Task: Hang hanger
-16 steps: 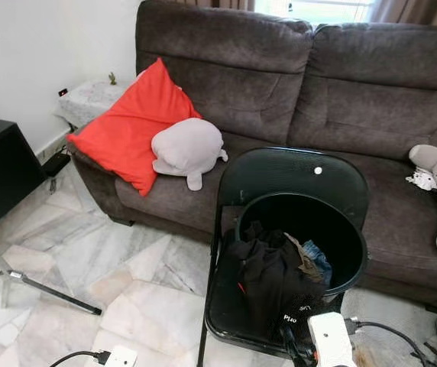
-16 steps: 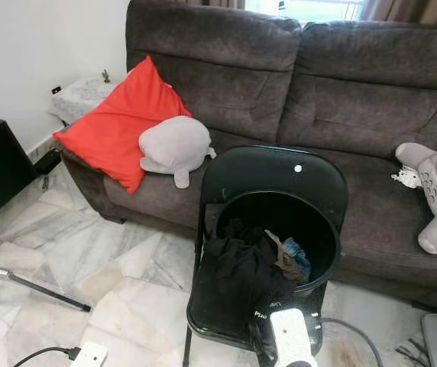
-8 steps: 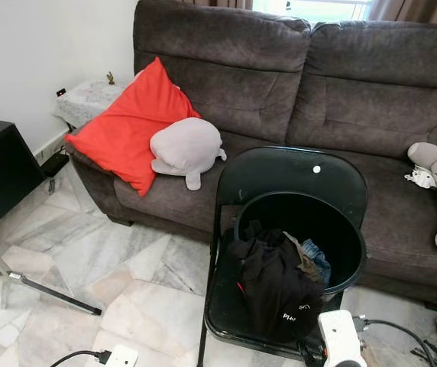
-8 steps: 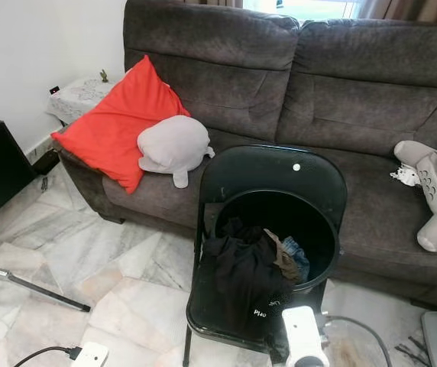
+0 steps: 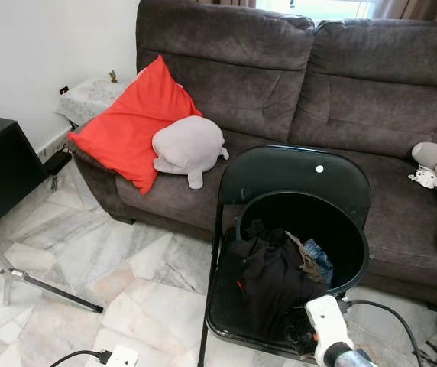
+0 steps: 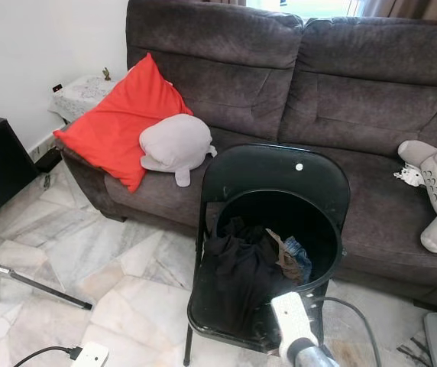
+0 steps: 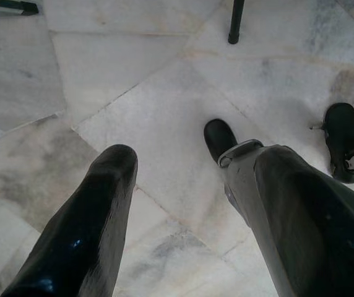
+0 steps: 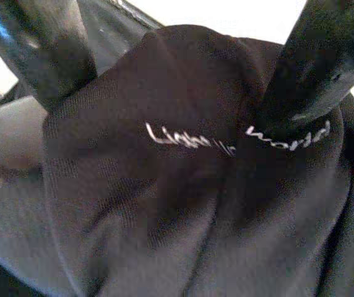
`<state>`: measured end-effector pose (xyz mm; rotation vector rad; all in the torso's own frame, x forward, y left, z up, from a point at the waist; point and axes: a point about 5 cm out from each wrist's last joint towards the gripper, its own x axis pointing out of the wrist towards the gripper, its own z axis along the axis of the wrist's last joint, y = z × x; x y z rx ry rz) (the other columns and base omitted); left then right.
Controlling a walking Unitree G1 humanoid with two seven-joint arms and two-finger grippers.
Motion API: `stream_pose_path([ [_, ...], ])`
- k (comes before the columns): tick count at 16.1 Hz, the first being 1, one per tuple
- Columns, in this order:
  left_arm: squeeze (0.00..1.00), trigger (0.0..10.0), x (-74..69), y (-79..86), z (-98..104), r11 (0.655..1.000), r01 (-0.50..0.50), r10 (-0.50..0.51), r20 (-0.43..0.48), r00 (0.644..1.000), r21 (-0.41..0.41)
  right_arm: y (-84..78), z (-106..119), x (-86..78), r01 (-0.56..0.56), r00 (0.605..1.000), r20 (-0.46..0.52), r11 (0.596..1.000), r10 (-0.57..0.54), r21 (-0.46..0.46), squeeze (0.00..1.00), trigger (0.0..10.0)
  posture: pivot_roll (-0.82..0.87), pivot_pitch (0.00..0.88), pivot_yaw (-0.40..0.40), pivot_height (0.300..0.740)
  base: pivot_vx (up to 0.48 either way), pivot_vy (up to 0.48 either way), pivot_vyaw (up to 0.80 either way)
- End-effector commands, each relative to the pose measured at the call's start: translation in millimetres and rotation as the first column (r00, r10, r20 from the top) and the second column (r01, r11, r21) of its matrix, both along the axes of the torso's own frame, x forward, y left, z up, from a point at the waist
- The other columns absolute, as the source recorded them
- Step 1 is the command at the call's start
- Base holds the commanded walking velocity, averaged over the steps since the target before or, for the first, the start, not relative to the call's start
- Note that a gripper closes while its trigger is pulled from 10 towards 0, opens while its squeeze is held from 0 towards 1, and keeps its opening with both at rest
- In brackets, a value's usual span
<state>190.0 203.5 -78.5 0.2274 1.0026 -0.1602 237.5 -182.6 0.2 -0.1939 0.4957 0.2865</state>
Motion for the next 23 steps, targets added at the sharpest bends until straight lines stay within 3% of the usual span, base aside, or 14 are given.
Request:
stream_pose_path([
  [1, 0.0, 10.0, -4.2, 3.4, -1.8, 1.0, 0.006, -0.006, -0.029, 1.0, 0.018, 5.0, 1.6, 1.7, -0.018, 1.0, 0.021, 1.0, 0.018, 0.025, 0.0, 0.0, -0.07, 0.066, 0.05, 0.74, 0.0, 0.0, 0.0],
  [3, 0.0, 10.0, -4.3, 3.3, -1.9, 1.0, 0.011, -0.01, -0.032, 0.999, 0.019, 9.4, 1.3, -0.9, -0.038, 0.999, 0.031, 0.999, 0.037, 0.03, 0.0, 0.0, -0.07, 0.068, 0.05, 0.74, 0.0, 0.0, 0.0],
  [4, 0.0, 10.0, -4.4, 3.3, -1.9, 1.0, 0.014, -0.013, -0.033, 0.999, 0.019, 11.3, 1.6, -3.0, -0.041, 0.999, 0.036, 0.999, 0.04, 0.032, 0.0, 1.1, -0.07, 0.068, 0.05, 0.74, 0.0, 0.0, 0.0],
  [5, 0.0, 10.0, -4.3, 3.3, -1.9, 1.0, 0.014, -0.013, -0.034, 0.999, 0.018, 13.4, 3.0, -5.3, -0.039, 0.998, 0.043, 0.999, 0.037, 0.035, 0.0, 1.0, -0.07, 0.069, 0.048, 0.74, 0.0, 0.0, 0.0],
  [6, 0.0, 10.0, -4.2, 3.1, -1.9, 1.0, 0.016, -0.015, -0.035, 0.999, 0.017, 15.2, 4.6, -7.5, -0.039, 0.998, 0.047, 0.999, 0.037, 0.038, 0.0, 0.2, -0.08, 0.069, 0.047, 0.74, 0.0, 0.0, 0.0],
  [15, 0.0, 10.0, -4.2, 0.3, -2.3, 1.0, 0.029, -0.029, -0.043, 0.999, 0.005, 21.3, 26.3, -17.0, 0.021, 0.991, 0.129, 0.997, -0.029, 0.068, 0.0, 0.0, -0.09, 0.063, 0.041, 0.74, 0.0, 0.0, 0.0],
  [19, 0.0, 10.0, -4.0, 0.2, -2.2, 1.0, 0.03, -0.03, -0.045, 0.999, 0.004, 17.1, 71.2, -14.3, 0.137, 0.935, 0.313, 0.983, -0.168, 0.119, 0.0, 0.0, -0.09, 0.06, 0.036, 0.74, 0.0, 0.0, 0.0],
  [20, 0.0, 10.0, -3.9, 0.1, -2.2, 1.0, 0.031, -0.031, -0.045, 0.998, 0.004, 17.9, 88.7, -17.4, 0.166, 0.904, 0.37, 0.973, -0.215, 0.16, 0.0, 0.0, -0.09, 0.059, 0.035, 0.74, 0.0, 0.0, 0.0],
  [23, 0.0, 10.0, -3.8, 0.0, -2.2, 1.0, 0.031, -0.031, -0.046, 0.998, 0.003, 18.7, 106.5, -23.6, 0.197, 0.872, 0.406, 0.956, -0.272, 0.217, 0.0, 0.0, -0.1, 0.055, 0.034, 0.74, 0.0, 0.0, 0.0],
])
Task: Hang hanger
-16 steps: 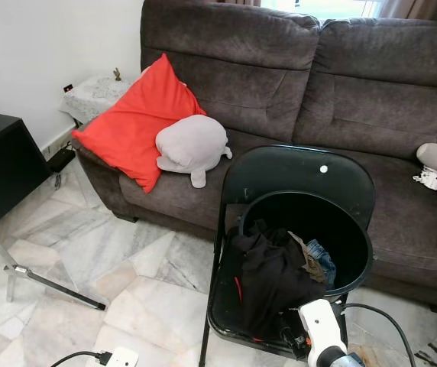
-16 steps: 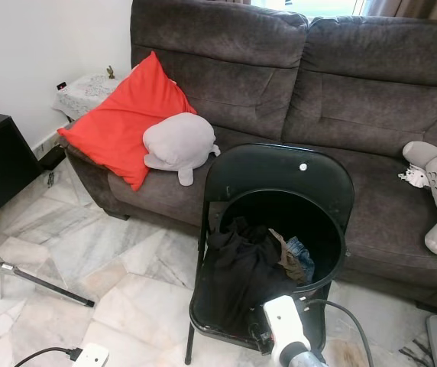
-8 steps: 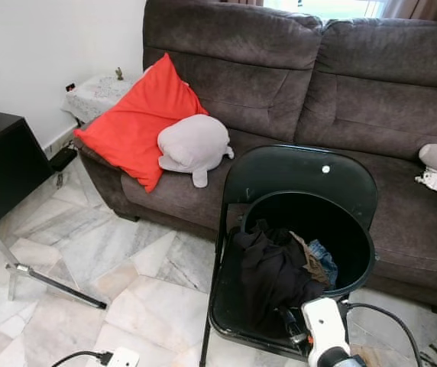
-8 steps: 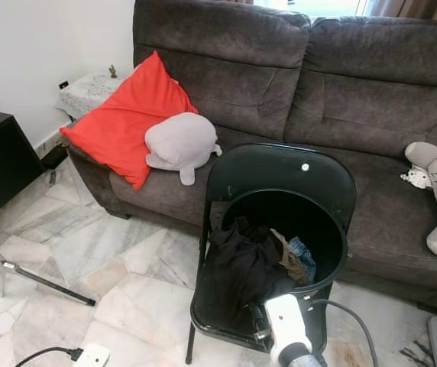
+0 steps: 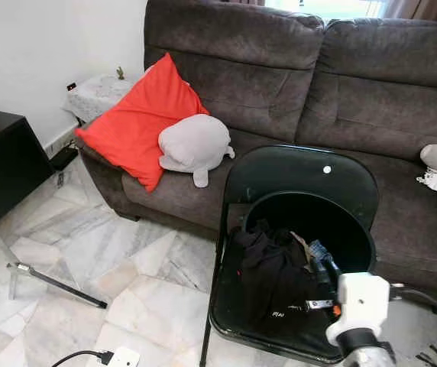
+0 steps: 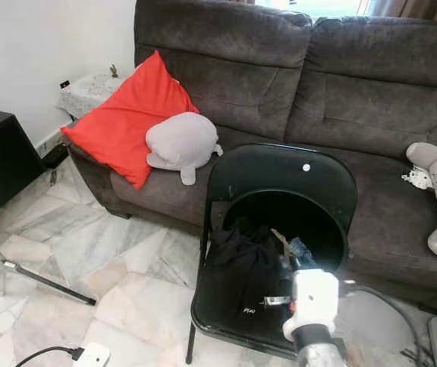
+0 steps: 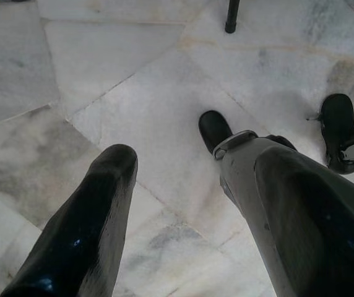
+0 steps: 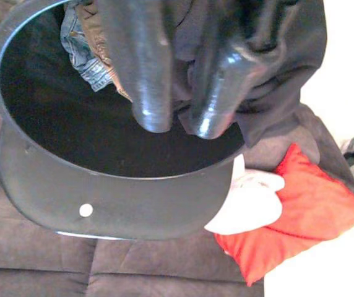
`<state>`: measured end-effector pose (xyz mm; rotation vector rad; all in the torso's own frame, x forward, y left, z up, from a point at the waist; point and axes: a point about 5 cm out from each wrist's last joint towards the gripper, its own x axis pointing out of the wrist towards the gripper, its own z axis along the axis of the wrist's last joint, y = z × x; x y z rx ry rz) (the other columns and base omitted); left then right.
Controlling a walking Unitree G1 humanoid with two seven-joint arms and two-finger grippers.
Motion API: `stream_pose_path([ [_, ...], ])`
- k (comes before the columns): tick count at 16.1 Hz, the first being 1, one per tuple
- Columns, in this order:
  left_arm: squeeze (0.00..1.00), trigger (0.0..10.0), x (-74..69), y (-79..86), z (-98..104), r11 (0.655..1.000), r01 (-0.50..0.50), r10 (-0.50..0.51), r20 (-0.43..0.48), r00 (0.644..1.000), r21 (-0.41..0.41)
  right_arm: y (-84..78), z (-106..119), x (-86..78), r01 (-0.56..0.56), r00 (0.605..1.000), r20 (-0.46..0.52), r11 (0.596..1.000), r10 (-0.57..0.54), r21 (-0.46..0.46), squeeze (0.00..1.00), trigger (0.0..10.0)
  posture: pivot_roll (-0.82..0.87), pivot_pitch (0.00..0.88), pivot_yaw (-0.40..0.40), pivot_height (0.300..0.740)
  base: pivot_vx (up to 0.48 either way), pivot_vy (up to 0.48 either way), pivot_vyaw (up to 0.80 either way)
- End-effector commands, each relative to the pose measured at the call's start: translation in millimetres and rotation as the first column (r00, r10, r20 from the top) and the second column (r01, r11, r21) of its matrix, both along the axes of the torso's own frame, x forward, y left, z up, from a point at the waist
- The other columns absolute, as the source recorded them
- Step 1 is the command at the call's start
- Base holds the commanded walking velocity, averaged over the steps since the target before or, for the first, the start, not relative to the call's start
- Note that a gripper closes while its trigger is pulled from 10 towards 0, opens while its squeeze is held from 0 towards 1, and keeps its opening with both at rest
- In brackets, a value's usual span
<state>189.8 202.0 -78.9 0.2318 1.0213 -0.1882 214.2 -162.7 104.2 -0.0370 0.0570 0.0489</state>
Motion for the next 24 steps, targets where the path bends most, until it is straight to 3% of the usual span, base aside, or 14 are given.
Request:
stream_pose_path([
  [1, 0.0, 10.0, -3.5, 1.4, -1.8, 1.0, 0.011, -0.011, -0.025, 1.0, 0.011, -0.9, 1.1, -4.7, 0.009, 1.0, -0.025, 1.0, -0.009, 0.005, 0.0, 0.0, -0.11, 0.054, 0.034, 0.74, 0.0, 0.0, 0.0],
  [2, 0.0, 10.0, -3.6, 0.8, -1.9, 1.0, 0.018, -0.017, -0.027, 0.999, 0.013, -2.8, -8.7, -9.0, 0.005, 0.997, -0.075, 1.0, -0.006, -0.015, 0.0, 0.0, -0.11, 0.049, 0.032, 0.74, 0.0, 0.0, 0.0],
  [3, 0.0, 10.0, -3.6, 0.3, -2.0, 1.0, 0.018, -0.018, -0.027, 0.999, 0.011, -4.0, -16.3, -12.1, 0.003, 0.993, -0.116, 1.0, -0.005, -0.019, 0.0, 5.9, -0.1, 0.046, 0.032, 0.74, 0.0, 0.0, 0.0],
  [4, 0.0, 10.0, -3.5, 0.1, -1.9, 1.0, 0.018, -0.018, -0.026, 1.0, 0.01, -4.1, -23.2, -13.8, -0.003, 0.987, -0.163, 1.0, -0.001, -0.022, 0.0, 10.0, -0.1, 0.046, 0.032, 0.74, 0.0, 0.0, 0.0],
  [5, 0.0, 10.0, -3.5, -0.1, -2.0, 1.0, 0.019, -0.018, -0.025, 1.0, 0.01, -1.8, -28.6, -15.5, -0.034, 0.98, -0.199, 0.999, 0.031, -0.011, 0.03, 10.0, -0.11, 0.041, 0.029, 0.74, 0.0, 0.0, 0.0],
  [6, 0.0, 10.0, -3.6, -0.4, -2.1, 1.0, 0.017, -0.017, -0.025, 1.0, 0.01, 2.9, -35.3, -21.1, -0.1, 0.964, -0.248, 0.995, 0.093, -0.017, 1.0, 10.0, -0.1, 0.039, 0.027, 0.74, 0.0, 0.0, 0.0],
  [9, 0.0, 10.0, -3.6, -0.5, -2.1, 1.0, 0.017, -0.017, -0.026, 1.0, 0.011, 1.9, -39.3, -27.4, -0.122, 0.95, -0.29, 0.993, 0.113, -0.013, 1.0, 10.0, -0.11, 0.037, 0.028, 0.74, 0.0, 0.0, 0.0],
  [10, 0.0, 10.0, -3.7, -0.6, -2.2, 1.0, 0.018, -0.018, -0.027, 0.999, 0.011, -3.4, -48.9, -33.3, -0.113, 0.933, -0.347, 0.993, 0.1, -0.017, 1.0, 10.0, -0.11, 0.036, 0.029, 0.74, 0.0, 0.0, 0.0],
  [13, 0.0, 10.0, -3.7, -0.7, -2.2, 1.0, 0.02, -0.02, -0.028, 0.999, 0.01, -14.8, -72.8, -30.4, -0.054, 0.895, -0.445, 0.996, 0.018, -0.068, 1.0, 10.0, -0.1, 0.034, 0.028, 0.74, 0.0, 0.0, 0.0],
  [19, 0.0, 10.0, -4.1, 0.5, -2.2, 1.0, 0.019, -0.018, -0.029, 0.999, 0.012, -17.4, -88.9, -4.7, -0.016, 0.914, -0.405, 0.999, 0.003, -0.03, 1.0, 10.0, -0.08, 0.038, 0.033, 0.74, 0.0, 0.0, 0.0],
  [24, 0.0, 10.0, -4.6, 1.5, -2.2, 1.0, 0.018, -0.018, -0.031, 0.999, 0.012, -16.4, -101.7, 2.0, -0.049, 0.911, -0.411, 0.999, 0.035, -0.024, 1.0, 10.0, -0.08, 0.05, 0.036, 0.74, 0.0, 0.0, 0.0],
])
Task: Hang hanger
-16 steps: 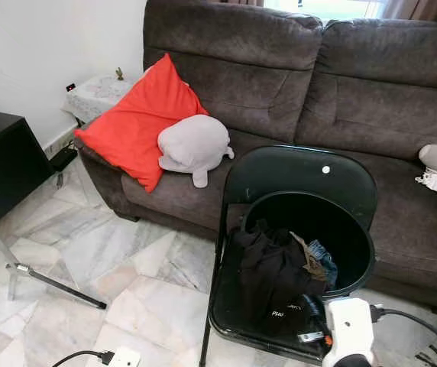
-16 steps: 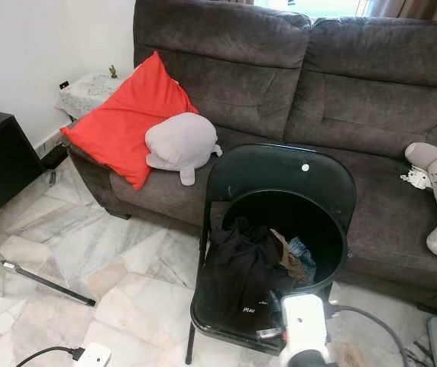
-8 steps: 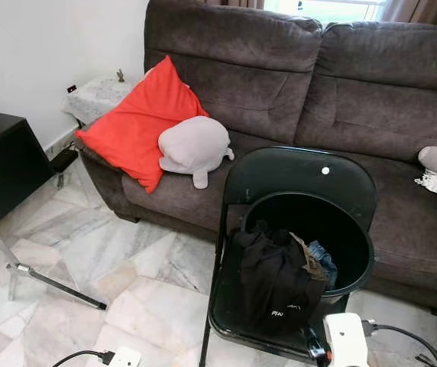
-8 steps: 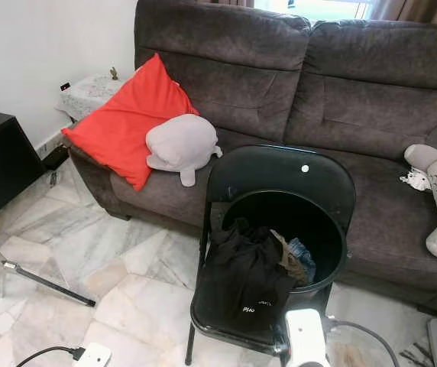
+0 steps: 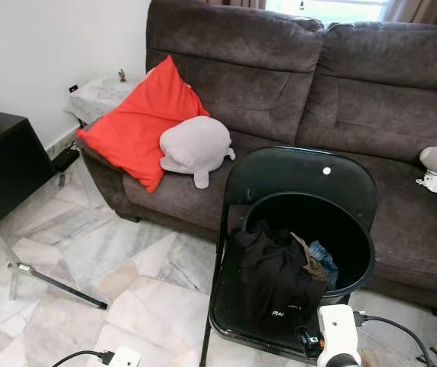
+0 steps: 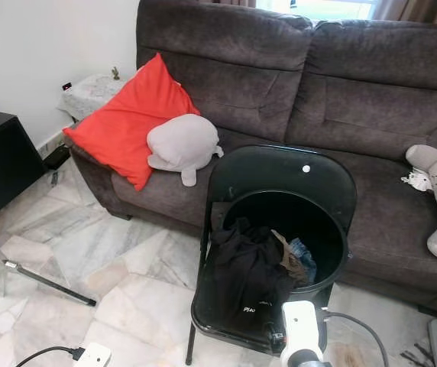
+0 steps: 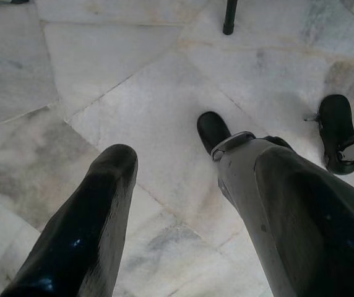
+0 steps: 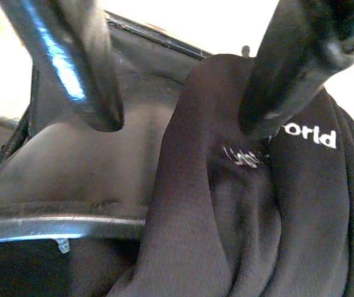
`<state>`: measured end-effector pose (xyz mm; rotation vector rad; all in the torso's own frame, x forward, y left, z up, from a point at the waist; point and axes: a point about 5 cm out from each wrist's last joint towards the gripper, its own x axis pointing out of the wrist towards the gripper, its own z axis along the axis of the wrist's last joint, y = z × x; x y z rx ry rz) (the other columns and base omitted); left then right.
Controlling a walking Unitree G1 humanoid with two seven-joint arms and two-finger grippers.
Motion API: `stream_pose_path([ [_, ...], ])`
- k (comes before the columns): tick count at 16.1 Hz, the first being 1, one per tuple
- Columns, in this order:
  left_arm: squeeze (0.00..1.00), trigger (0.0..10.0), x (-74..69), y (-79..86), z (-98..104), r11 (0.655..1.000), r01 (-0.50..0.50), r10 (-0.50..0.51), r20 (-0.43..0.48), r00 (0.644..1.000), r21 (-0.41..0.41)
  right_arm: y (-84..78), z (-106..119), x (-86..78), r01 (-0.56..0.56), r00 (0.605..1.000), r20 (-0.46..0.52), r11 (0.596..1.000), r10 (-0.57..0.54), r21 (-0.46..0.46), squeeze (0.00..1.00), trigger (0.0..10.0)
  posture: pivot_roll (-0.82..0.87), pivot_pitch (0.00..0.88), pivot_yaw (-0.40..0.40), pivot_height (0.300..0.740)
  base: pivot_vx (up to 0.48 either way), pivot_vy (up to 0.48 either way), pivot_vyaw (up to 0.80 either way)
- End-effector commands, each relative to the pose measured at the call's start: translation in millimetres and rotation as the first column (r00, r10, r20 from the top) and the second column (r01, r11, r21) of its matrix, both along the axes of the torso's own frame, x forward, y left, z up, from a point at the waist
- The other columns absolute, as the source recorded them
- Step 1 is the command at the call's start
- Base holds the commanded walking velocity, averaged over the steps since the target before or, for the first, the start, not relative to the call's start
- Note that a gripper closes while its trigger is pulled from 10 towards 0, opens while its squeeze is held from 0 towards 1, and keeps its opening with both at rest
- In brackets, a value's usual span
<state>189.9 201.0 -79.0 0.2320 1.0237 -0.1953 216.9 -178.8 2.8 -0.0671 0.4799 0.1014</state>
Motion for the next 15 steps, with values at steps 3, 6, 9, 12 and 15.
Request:
stream_pose_path([
  [3, 0.0, 10.0, -4.8, 2.7, -2.1, 1.0, 0.015, -0.015, -0.03, 0.999, 0.014, 0.6, -9.4, 5.3, -0.031, 1.0, -0.003, 1.0, 0.031, 0.003, 0.97, 10.0, -0.08, 0.056, 0.039, 0.74, 0.0, 0.0, 0.0],
  [6, 0.0, 10.0, -4.7, 2.8, -2.0, 1.0, 0.017, -0.016, -0.03, 0.999, 0.015, 0.2, -10.6, 15.1, -0.062, 0.998, 0.013, 0.998, 0.062, -0.005, 0.0, 10.0, -0.07, 0.06, 0.04, 0.74, 0.0, 0.0, 0.0],
  [9, 0.0, 10.0, -5.0, 3.5, -2.1, 1.0, 0.016, -0.015, -0.03, 0.999, 0.017, 3.2, -11.0, 24.7, -0.116, 0.993, 0.038, 0.993, 0.115, 0.007, 0.0, 10.0, -0.07, 0.062, 0.043, 0.74, 0.0, 0.0, 0.0],
  [12, 0.0, 10.0, -5.3, 4.3, -2.1, 1.0, 0.017, -0.016, -0.032, 0.999, 0.02, 8.3, -12.8, 27.3, -0.16, 0.986, 0.046, 0.987, 0.159, 0.016, 0.0, 0.0, -0.06, 0.063, 0.047, 0.74, 0.0, 0.0, 0.0],
  [15, 0.0, 10.0, -5.7, 4.8, -2.2, 1.0, 0.021, -0.02, -0.035, 0.999, 0.021, 14.0, -13.8, 25.1, -0.192, 0.98, 0.063, 0.981, 0.19, 0.035, 0.0, 0.0, -0.07, 0.065, 0.049, 0.74, 0.0, 0.0, 0.0],
])
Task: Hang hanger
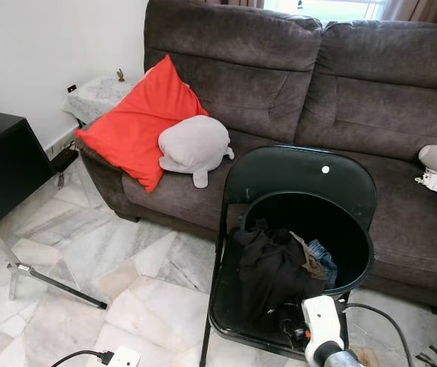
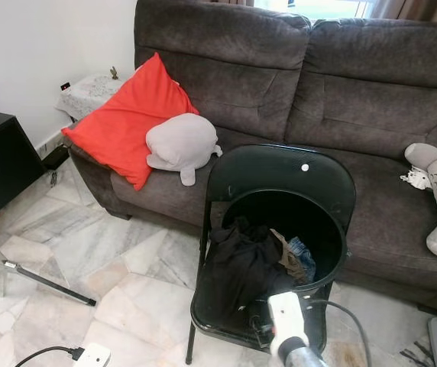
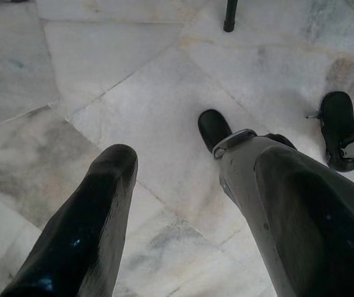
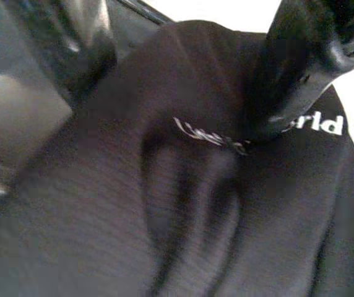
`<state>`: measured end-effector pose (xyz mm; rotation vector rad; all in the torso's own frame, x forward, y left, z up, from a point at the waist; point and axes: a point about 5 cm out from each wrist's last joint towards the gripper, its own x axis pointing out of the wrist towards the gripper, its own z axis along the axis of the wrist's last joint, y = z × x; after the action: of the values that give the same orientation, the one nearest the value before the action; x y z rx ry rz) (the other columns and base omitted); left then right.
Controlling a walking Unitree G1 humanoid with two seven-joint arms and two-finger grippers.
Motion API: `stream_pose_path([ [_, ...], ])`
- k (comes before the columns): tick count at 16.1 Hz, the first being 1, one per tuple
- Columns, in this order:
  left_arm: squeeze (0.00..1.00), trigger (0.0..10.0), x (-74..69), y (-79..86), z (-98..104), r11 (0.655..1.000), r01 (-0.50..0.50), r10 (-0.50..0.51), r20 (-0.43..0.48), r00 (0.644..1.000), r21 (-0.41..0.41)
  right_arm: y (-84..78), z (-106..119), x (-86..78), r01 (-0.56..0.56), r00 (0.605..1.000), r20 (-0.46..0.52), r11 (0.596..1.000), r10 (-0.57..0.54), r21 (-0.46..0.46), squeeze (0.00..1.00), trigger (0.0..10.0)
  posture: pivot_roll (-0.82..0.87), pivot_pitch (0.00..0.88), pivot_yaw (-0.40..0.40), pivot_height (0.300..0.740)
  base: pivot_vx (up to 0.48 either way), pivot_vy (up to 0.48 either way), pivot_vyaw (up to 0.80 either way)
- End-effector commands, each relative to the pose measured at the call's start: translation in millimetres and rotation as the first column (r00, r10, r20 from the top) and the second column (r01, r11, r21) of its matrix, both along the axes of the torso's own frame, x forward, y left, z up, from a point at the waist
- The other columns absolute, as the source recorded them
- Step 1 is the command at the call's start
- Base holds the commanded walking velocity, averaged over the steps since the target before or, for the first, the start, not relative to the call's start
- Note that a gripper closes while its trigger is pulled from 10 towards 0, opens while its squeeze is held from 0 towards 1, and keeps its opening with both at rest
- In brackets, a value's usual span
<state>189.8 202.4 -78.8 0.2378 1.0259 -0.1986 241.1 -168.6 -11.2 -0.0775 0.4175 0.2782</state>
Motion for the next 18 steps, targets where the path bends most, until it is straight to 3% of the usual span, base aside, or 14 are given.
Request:
stream_pose_path([
  [1, 0.0, 10.0, -5.6, 3.4, -2.4, 1.0, 0.016, -0.015, -0.033, 0.999, 0.017, 3.8, 0.0, 1.0, -0.02, 1.0, 0.006, 1.0, 0.02, 0.006, 0.0, 0.0, -0.07, 0.065, 0.049, 0.74, 0.0, 0.0, 0.0],
  [8, 0.0, 10.0, -5.2, 2.3, -2.4, 1.0, 0.018, -0.018, -0.034, 0.999, 0.013, 7.9, -0.5, 1.8, -0.05, 0.999, 0.019, 0.999, 0.049, 0.005, 0.0, 0.0, -0.07, 0.064, 0.046, 0.74, 0.0, 0.0, 0.0],
  [9, 0.0, 10.0, -5.3, 2.2, -2.4, 1.0, 0.02, -0.019, -0.035, 0.999, 0.011, 8.5, -2.0, 0.9, -0.049, 0.999, 0.008, 0.999, 0.049, -0.005, 0.0, 0.5, -0.07, 0.064, 0.045, 0.74, 0.0, 0.0, 0.0],
  [10, 0.0, 10.0, -5.3, 1.9, -2.5, 1.0, 0.021, -0.021, -0.036, 0.999, 0.009, 7.9, -4.0, 0.0, -0.037, 0.999, -0.009, 0.999, 0.036, -0.024, 0.0, 8.7, -0.07, 0.064, 0.041, 0.74, 0.0, 0.0, 0.0],
  [11, 0.0, 10.0, -5.4, 1.9, -2.5, 1.0, 0.02, -0.019, -0.037, 0.999, 0.008, 8.8, -8.2, -3.5, -0.007, 0.999, -0.036, 1.0, 0.006, -0.008, 0.0, 10.0, -0.07, 0.063, 0.04, 0.74, 0.0, 0.0, 0.0],
  [14, 0.0, 10.0, -5.5, 1.1, -2.7, 1.0, 0.023, -0.022, -0.039, 0.999, 0.006, 12.3, -11.3, -8.5, -0.03, 0.999, -0.041, 1.0, 0.03, -0.006, 0.0, 10.0, -0.07, 0.064, 0.04, 0.74, 0.0, 0.0, 0.0],
  [16, 0.0, 10.0, -5.4, 1.2, -2.6, 1.0, 0.02, -0.02, -0.038, 0.999, 0.006, 11.7, -7.1, -4.1, -0.026, 0.999, -0.02, 1.0, 0.026, 0.003, 0.0, 0.0, -0.07, 0.064, 0.039, 0.74, 0.0, 0.0, 0.0],
  [18, 0.0, 10.0, -5.4, 1.2, -2.6, 1.0, 0.02, -0.02, -0.038, 0.999, 0.006, 11.9, -6.4, -3.5, -0.025, 1.0, -0.017, 1.0, 0.025, 0.004, 0.0, 0.0, -0.07, 0.064, 0.038, 0.74, 0.0, 0.0, 0.0],
])
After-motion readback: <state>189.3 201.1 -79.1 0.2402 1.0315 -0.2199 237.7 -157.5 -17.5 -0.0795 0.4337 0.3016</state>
